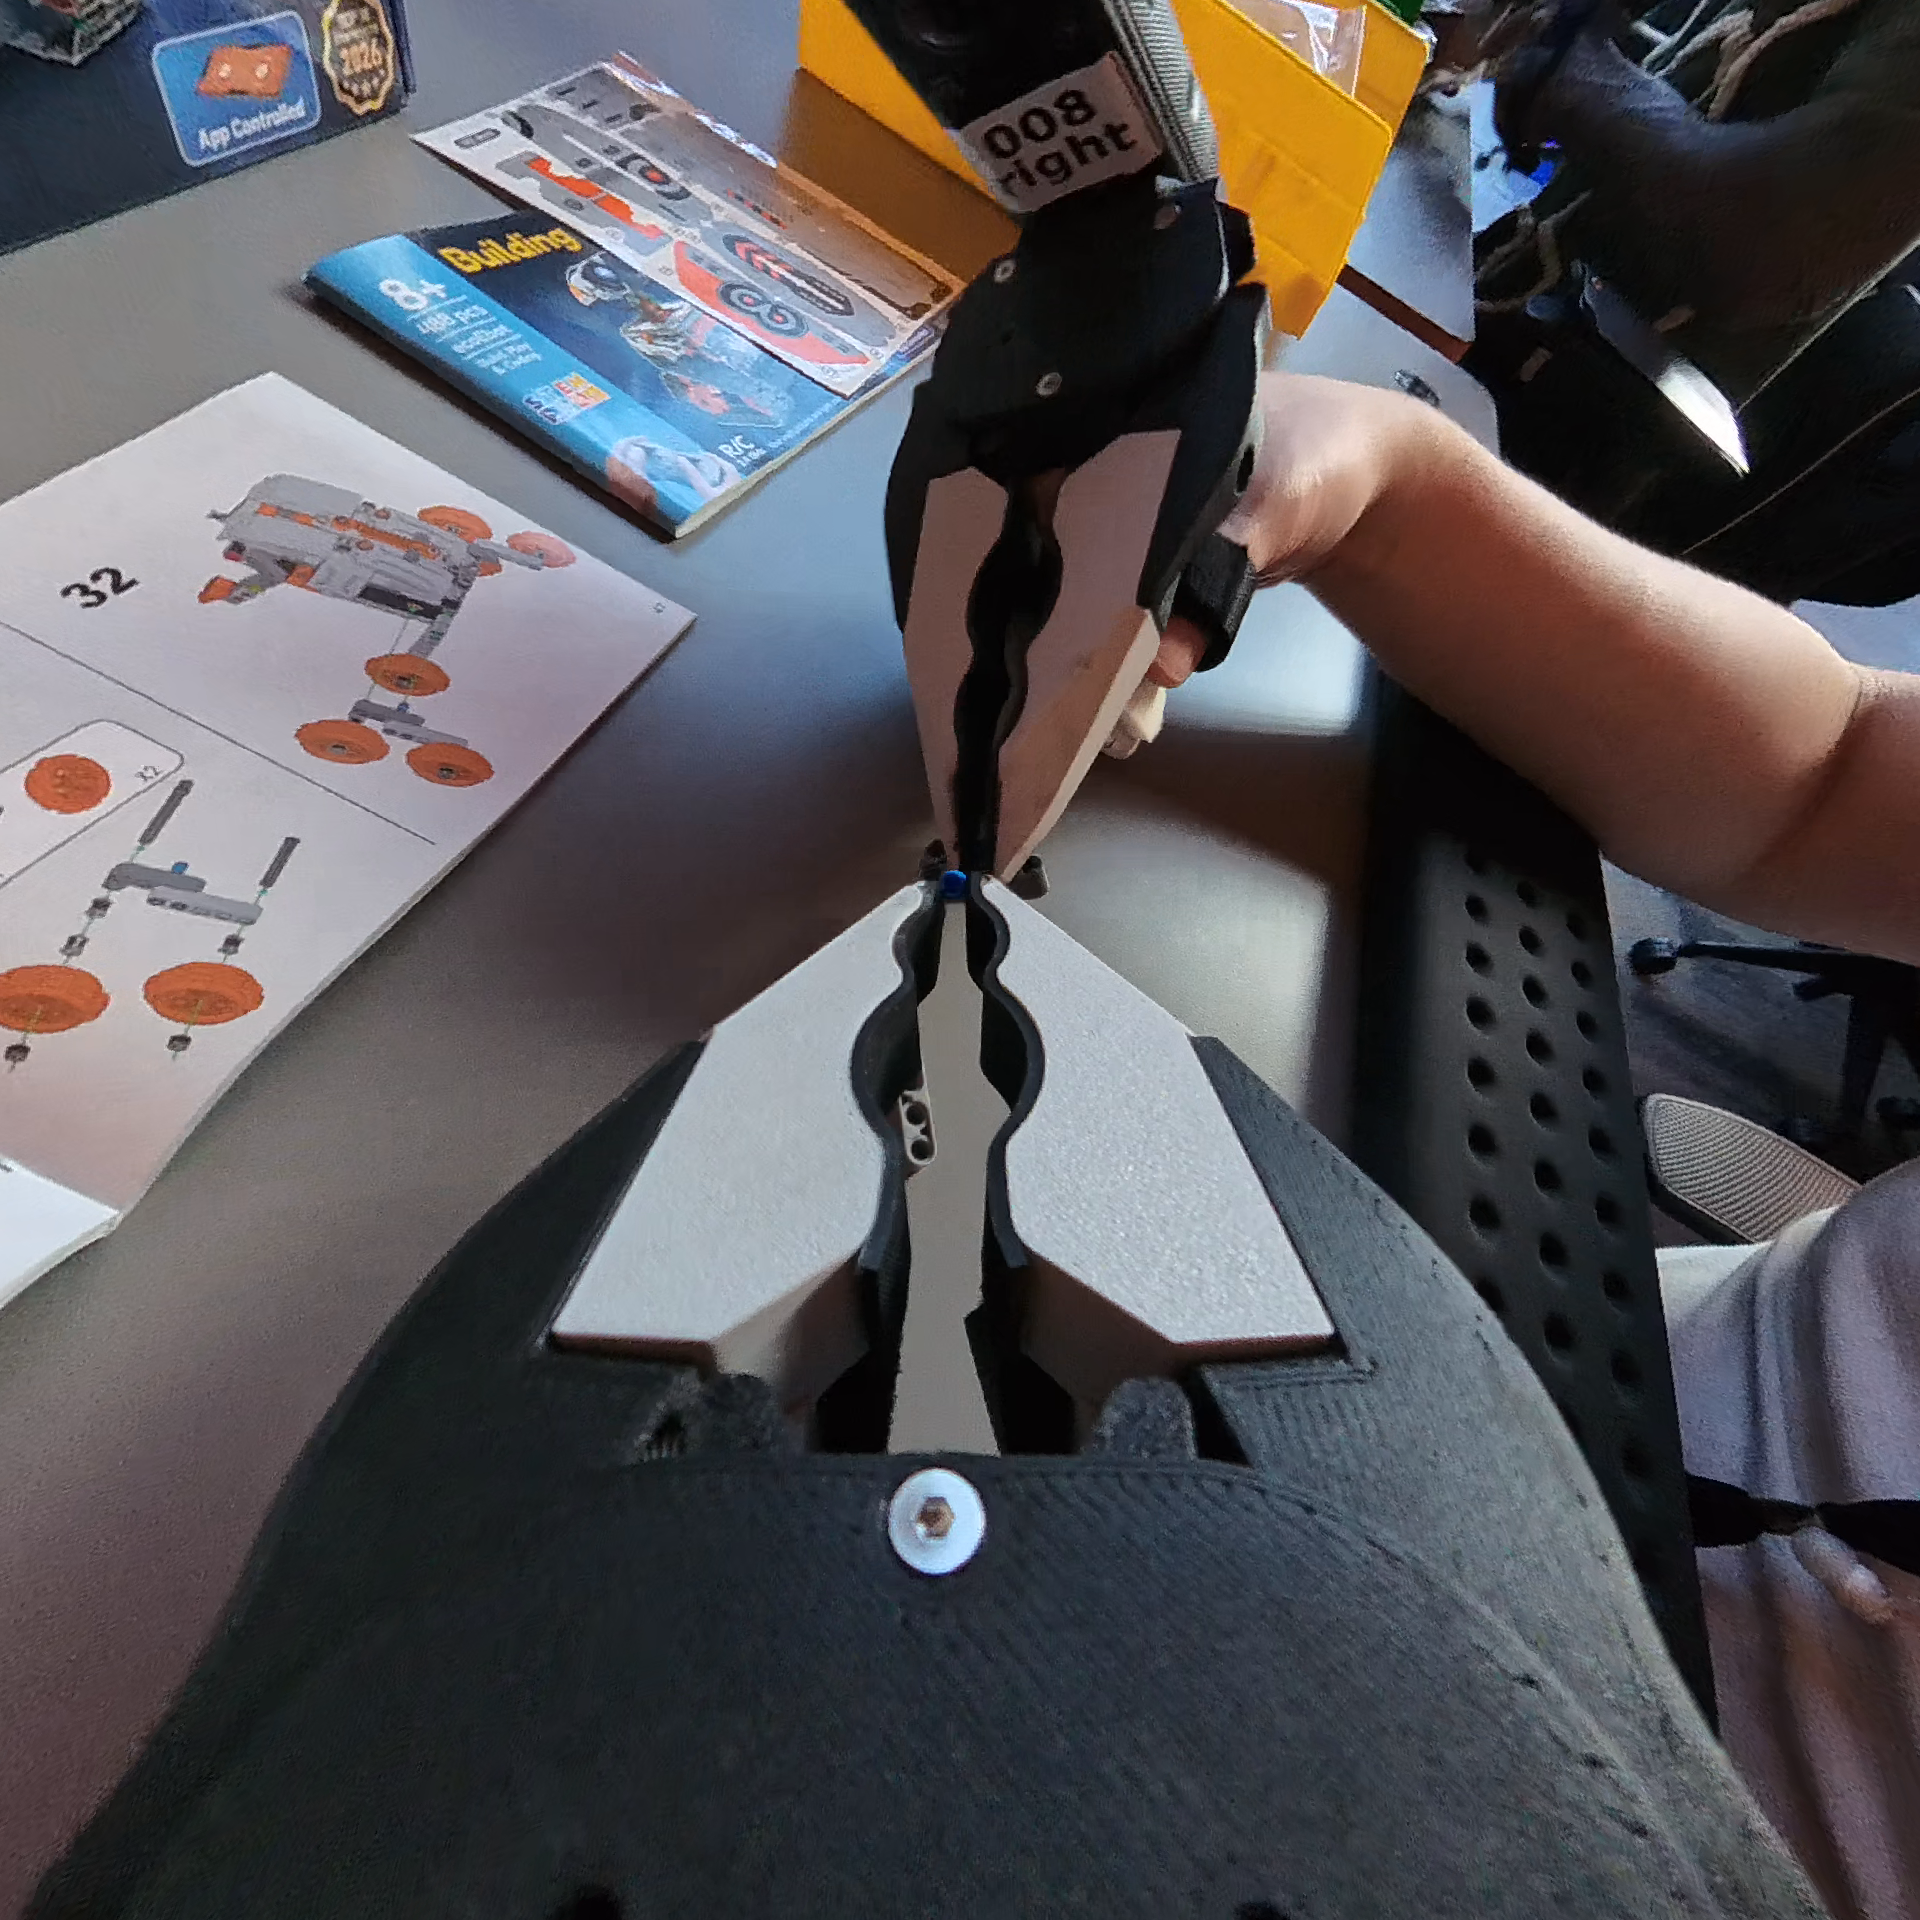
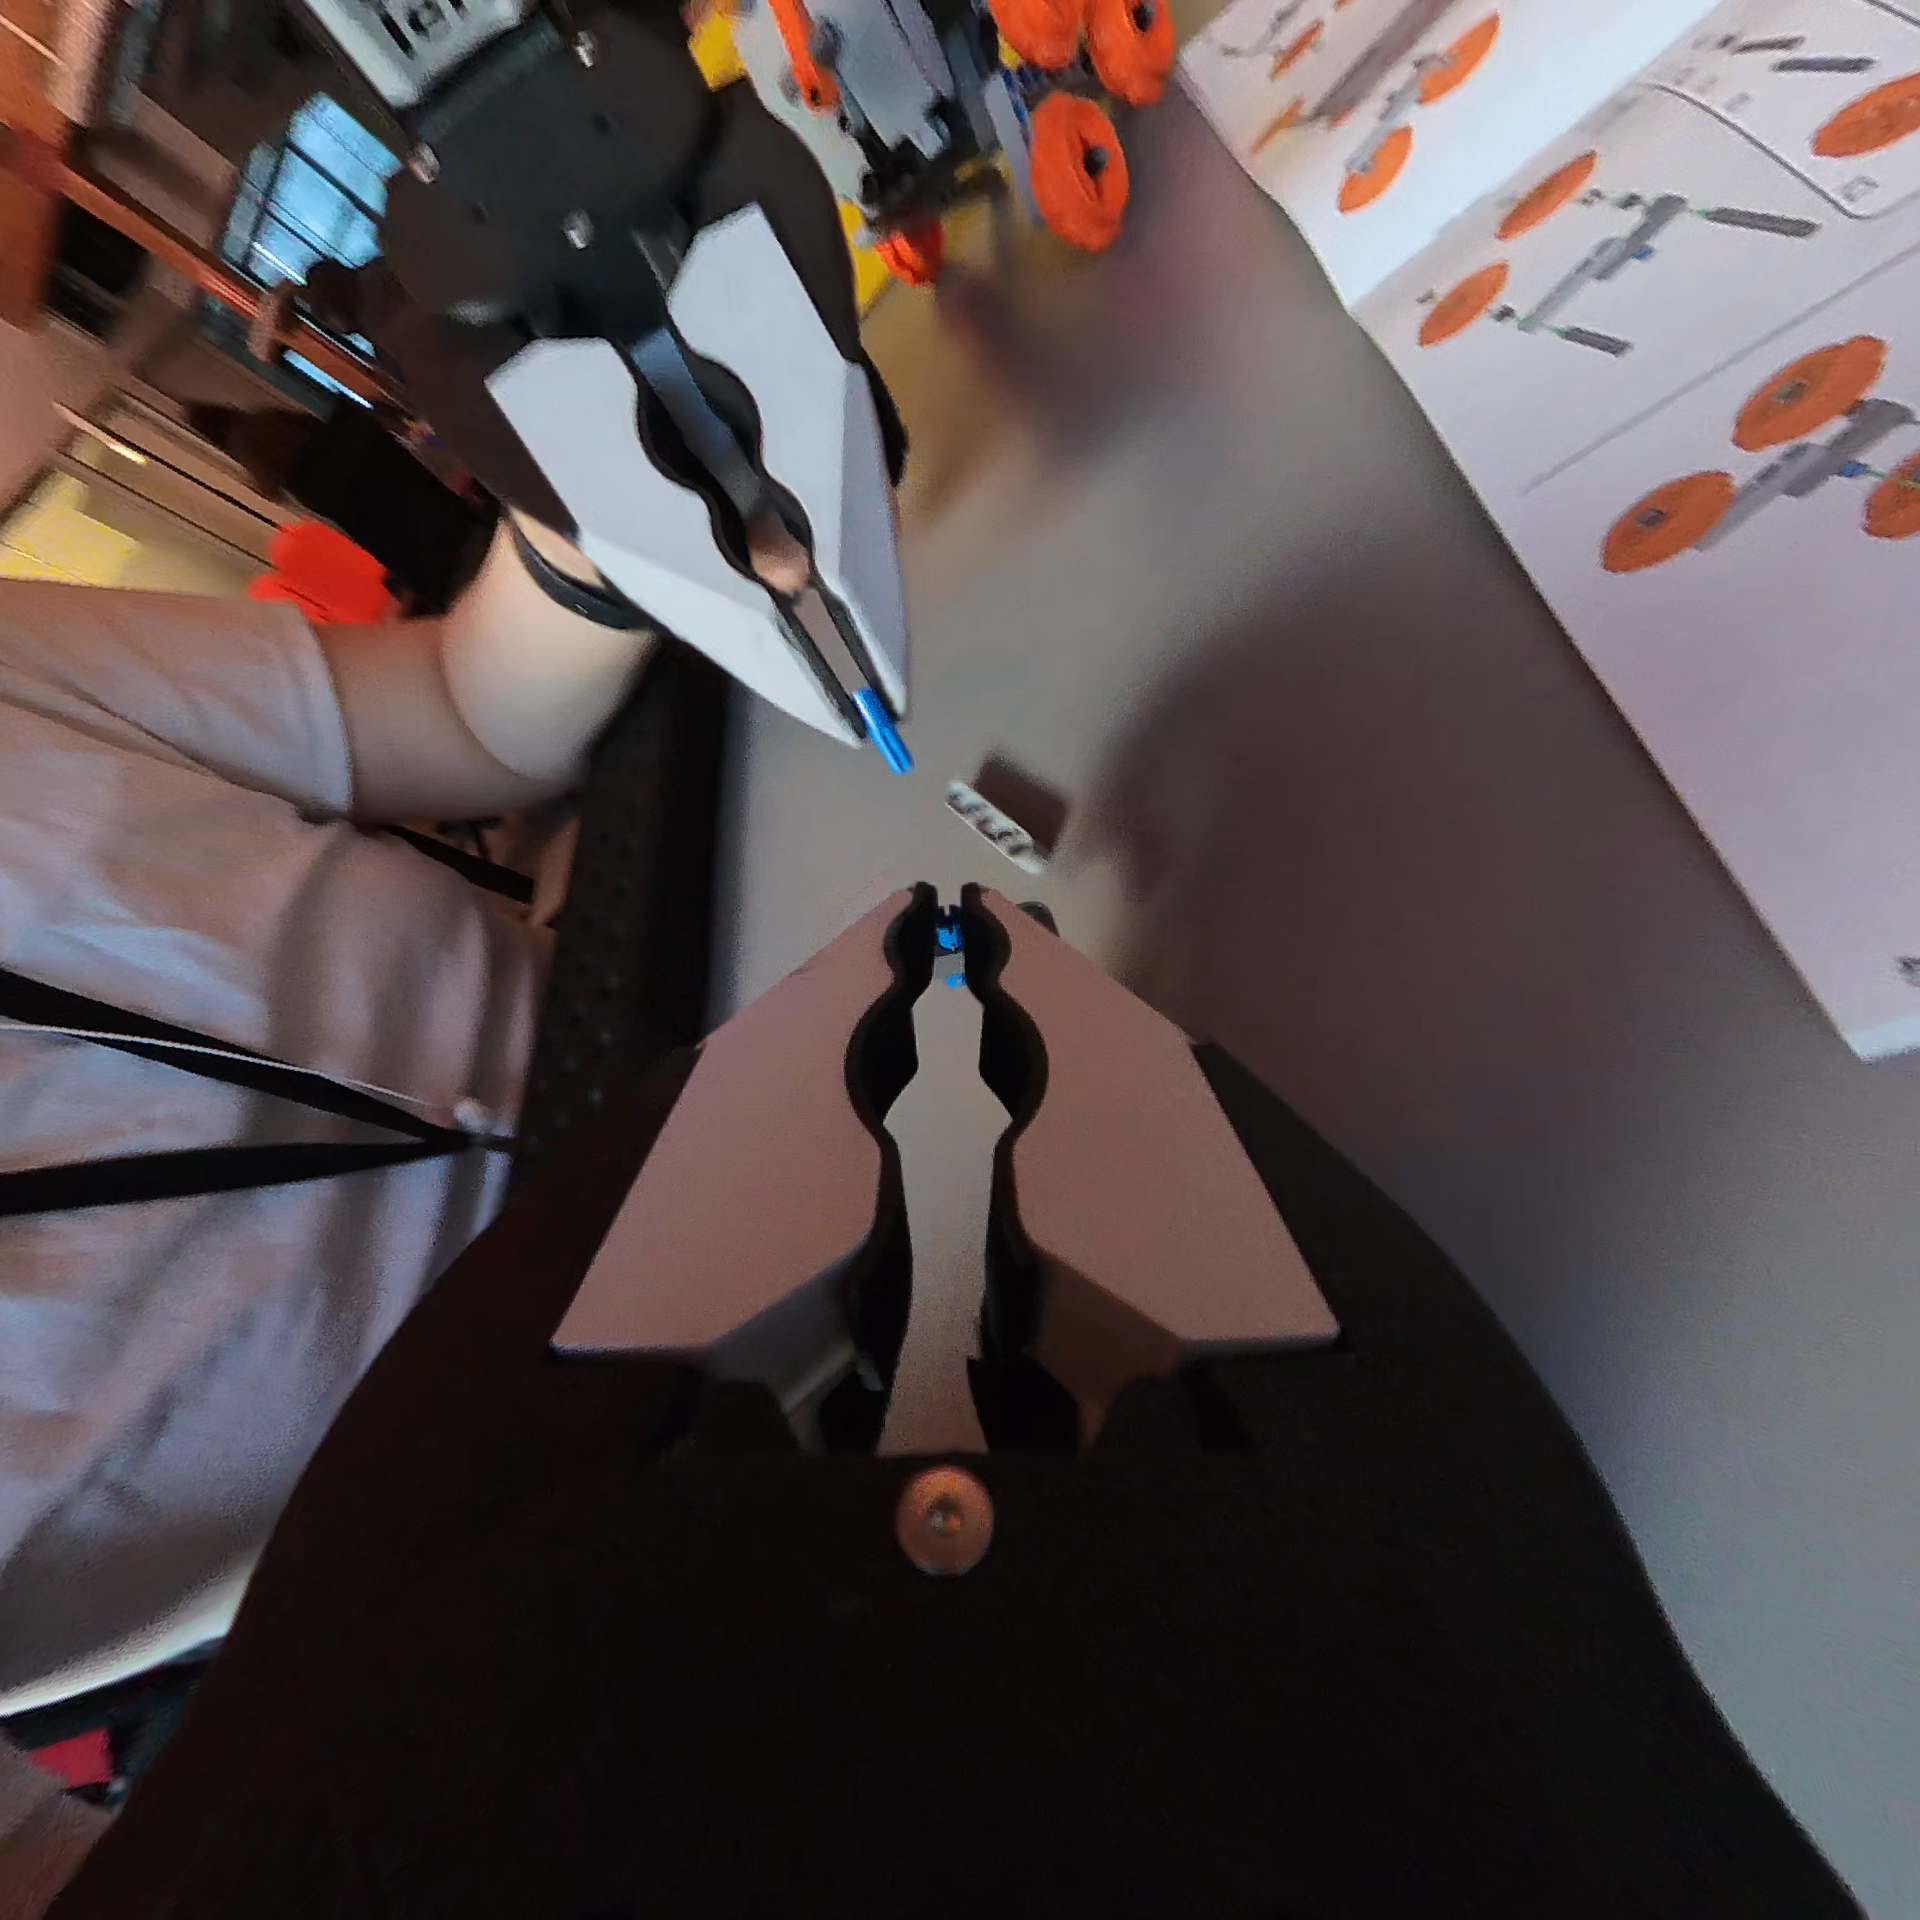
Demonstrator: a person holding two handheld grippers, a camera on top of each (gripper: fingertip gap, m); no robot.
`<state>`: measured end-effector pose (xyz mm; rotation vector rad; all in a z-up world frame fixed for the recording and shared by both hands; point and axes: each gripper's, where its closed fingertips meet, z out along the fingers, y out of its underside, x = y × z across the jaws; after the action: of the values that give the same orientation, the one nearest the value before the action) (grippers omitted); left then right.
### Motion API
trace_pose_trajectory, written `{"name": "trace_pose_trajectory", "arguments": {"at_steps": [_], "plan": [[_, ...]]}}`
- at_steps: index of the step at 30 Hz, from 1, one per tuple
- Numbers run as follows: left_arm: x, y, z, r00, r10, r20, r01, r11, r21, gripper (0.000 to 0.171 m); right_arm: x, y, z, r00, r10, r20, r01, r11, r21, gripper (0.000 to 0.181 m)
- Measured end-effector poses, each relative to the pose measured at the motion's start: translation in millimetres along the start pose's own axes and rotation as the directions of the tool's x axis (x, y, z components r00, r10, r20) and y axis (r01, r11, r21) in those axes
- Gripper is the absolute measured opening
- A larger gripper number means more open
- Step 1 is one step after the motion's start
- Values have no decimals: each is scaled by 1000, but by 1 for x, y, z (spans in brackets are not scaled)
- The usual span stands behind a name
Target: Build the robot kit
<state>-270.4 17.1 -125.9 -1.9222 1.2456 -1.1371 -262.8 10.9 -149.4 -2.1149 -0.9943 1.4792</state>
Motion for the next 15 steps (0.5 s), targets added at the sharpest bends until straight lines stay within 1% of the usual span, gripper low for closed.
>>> {"name": "trace_pose_trajectory", "arguments": {"at_steps": [2,4,6,11,15], "plan": [[0,-1,-1,1000,-18,-11,18,1000,8,2,9,6,-5,997,-52,-57,51,998,-28,4],[0,-1,-1,1000,-26,-15,26,1000,9,2,16,15,-8,995,-56,-85,50,996,-72,5],[1,0,0,1000,-22,-12,22,1000,3,2,14,18,-13,996,-52,-72,46,995,-84,5],[4,1,1,1000,-9,-14,9,1000,-8,2,19,23,-25,984,-109,-141,93,989,-117,6],[6,0,1,1000,-10,-23,10,1000,-10,2,17,21,-28,974,-141,-178,119,984,-130,11]]}}
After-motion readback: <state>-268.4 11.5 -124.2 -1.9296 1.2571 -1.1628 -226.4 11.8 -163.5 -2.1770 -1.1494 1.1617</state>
